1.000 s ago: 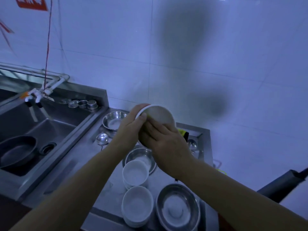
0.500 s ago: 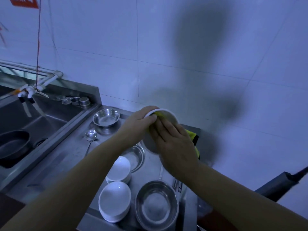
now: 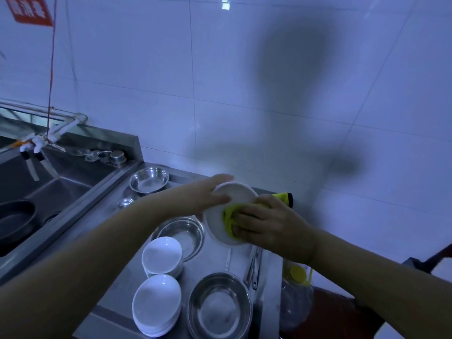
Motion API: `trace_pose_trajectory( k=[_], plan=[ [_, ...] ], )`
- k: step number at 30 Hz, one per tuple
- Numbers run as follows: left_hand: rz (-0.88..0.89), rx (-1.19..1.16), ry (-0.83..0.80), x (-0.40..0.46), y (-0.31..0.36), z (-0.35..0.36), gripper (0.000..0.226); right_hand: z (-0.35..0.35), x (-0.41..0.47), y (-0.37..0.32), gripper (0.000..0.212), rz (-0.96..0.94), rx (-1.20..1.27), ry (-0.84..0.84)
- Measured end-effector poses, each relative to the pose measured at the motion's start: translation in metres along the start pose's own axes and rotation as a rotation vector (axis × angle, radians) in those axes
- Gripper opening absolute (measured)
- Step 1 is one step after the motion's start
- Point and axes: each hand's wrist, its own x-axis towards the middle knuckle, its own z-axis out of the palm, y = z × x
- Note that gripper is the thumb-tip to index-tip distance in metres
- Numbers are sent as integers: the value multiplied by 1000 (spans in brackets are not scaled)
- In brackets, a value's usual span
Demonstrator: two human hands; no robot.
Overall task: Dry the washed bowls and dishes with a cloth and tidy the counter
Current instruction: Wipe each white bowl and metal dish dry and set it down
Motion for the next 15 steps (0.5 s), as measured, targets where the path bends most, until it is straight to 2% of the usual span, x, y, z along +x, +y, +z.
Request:
trace_pose_trajectory(
  k=[2,3,4,6,8,10,12,15],
  plan=[
    [124,418,244,-5,-6,3,64,-3,-7,5,15,82,11,-74],
    [289,611,392,-11,-7,6,66,-5,-10,6,19,130,27,-105],
    [466,769,472,-15,-7,10,61,-6,-12,7,24,176,49,-131],
    [692,985,444,-21,-4,19,45,-8,-12,7,33,248,87,-173],
    [750,1086,307,-19,-1,27,29,-12,-9,6,41,297,128,-186],
    [732,1067,276,-18,3,28,17,-17,-6,4,47,332,164,-168],
    [713,933,325,-19,4,23,13,-24,-7,6,48,401,213,-88],
    [491,473,345,-22,-6,22,13,-34,-12,9,51,611,335,118]
  ],
)
